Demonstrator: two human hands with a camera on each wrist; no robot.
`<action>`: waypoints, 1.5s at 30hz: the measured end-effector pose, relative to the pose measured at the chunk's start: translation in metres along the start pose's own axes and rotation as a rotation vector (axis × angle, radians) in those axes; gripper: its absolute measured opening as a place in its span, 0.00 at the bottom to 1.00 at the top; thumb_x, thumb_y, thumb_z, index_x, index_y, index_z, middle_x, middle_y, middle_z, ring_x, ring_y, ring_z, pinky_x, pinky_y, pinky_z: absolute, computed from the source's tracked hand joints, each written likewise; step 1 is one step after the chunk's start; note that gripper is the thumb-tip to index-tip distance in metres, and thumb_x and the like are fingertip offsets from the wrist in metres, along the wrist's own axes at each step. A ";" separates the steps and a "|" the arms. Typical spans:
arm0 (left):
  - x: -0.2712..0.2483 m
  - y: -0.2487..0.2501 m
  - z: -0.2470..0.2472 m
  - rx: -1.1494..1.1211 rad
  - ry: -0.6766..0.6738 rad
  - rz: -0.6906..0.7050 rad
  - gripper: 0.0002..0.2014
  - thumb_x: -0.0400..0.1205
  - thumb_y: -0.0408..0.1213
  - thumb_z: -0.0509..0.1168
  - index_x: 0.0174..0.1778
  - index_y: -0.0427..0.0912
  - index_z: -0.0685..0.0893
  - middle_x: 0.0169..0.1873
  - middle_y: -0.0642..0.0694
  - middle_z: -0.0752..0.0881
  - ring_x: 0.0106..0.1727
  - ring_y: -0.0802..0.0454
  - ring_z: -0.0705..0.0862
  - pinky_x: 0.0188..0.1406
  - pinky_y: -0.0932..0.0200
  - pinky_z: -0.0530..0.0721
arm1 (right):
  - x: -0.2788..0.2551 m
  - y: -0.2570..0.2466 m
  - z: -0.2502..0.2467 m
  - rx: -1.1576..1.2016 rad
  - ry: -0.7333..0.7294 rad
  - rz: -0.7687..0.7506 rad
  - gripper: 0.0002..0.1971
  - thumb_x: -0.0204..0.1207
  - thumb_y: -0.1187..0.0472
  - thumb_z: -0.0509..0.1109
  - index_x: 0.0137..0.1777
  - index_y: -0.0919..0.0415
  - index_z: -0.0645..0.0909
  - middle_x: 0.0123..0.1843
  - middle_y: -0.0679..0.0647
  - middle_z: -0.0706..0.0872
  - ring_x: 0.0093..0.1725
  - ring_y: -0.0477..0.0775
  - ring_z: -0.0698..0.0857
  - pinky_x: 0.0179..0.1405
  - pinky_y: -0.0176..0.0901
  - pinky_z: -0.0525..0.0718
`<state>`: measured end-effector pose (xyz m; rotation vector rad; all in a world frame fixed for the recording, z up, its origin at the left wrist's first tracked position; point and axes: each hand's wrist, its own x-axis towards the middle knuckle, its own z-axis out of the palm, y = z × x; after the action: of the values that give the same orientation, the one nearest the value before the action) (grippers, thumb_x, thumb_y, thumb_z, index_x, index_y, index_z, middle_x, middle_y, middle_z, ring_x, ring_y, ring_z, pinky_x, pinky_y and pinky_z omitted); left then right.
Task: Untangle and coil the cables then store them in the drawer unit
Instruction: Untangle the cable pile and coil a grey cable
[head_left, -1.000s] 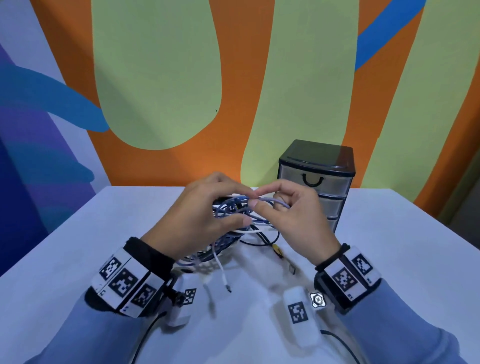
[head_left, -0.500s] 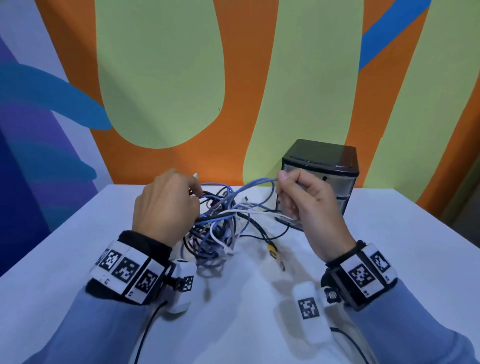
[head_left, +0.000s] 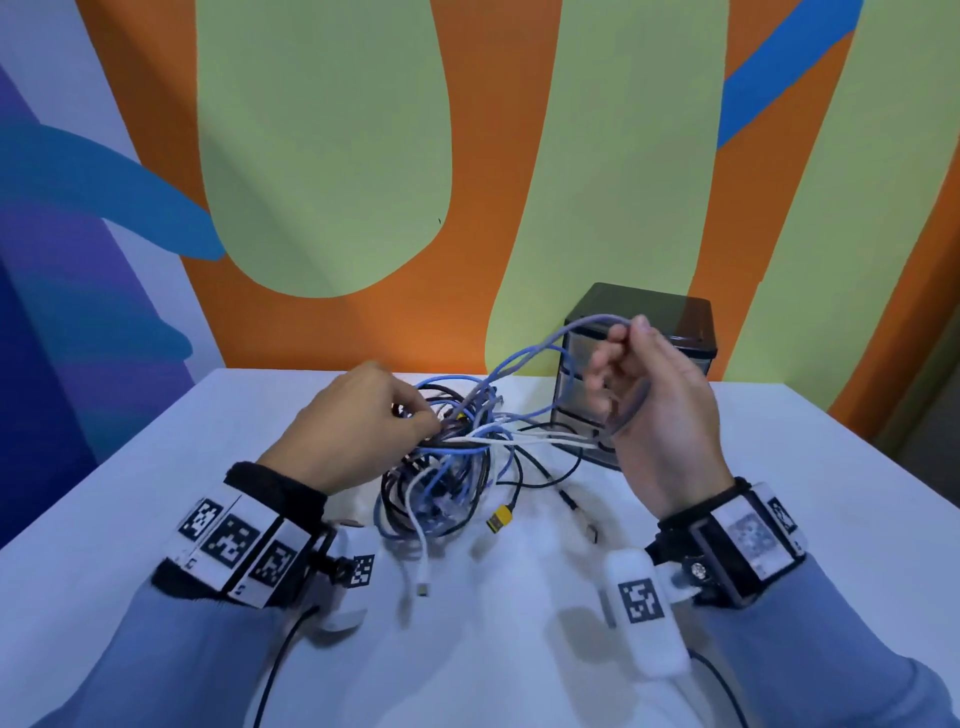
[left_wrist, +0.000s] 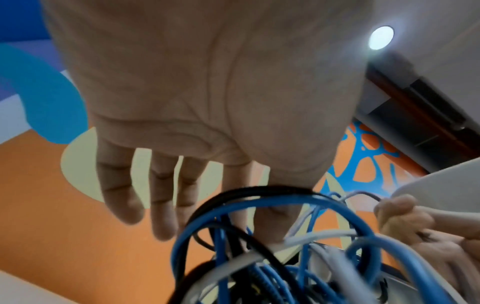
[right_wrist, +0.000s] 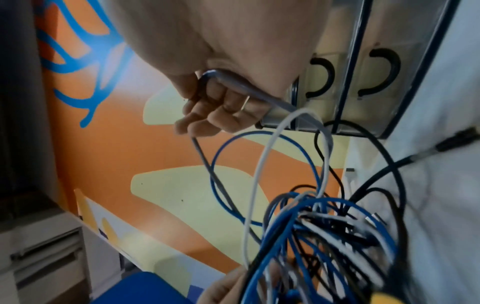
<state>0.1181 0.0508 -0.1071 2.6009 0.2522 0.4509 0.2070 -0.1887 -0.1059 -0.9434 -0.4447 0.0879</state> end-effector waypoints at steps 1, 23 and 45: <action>0.000 0.000 0.000 -0.010 0.015 0.003 0.08 0.81 0.50 0.72 0.38 0.60 0.95 0.47 0.51 0.89 0.53 0.45 0.87 0.55 0.42 0.88 | 0.000 -0.001 0.000 -0.058 0.001 0.004 0.13 0.92 0.55 0.61 0.49 0.59 0.81 0.34 0.51 0.85 0.30 0.48 0.78 0.25 0.36 0.69; 0.011 -0.023 -0.002 -0.097 0.405 -0.252 0.13 0.88 0.36 0.61 0.56 0.50 0.92 0.43 0.43 0.94 0.54 0.34 0.87 0.52 0.43 0.84 | 0.010 -0.024 -0.017 0.331 -0.002 -0.092 0.16 0.95 0.51 0.53 0.47 0.53 0.76 0.24 0.46 0.61 0.18 0.41 0.57 0.15 0.34 0.56; -0.015 0.035 0.005 -0.305 0.513 0.451 0.07 0.84 0.49 0.77 0.56 0.59 0.96 0.49 0.48 0.77 0.53 0.47 0.76 0.53 0.51 0.75 | -0.012 0.001 0.006 -0.166 -0.311 0.098 0.12 0.87 0.54 0.66 0.59 0.58 0.88 0.30 0.50 0.65 0.22 0.45 0.60 0.22 0.38 0.54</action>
<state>0.1095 0.0142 -0.0978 2.1910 -0.2312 1.2143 0.1942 -0.1867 -0.1077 -1.1201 -0.7005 0.2927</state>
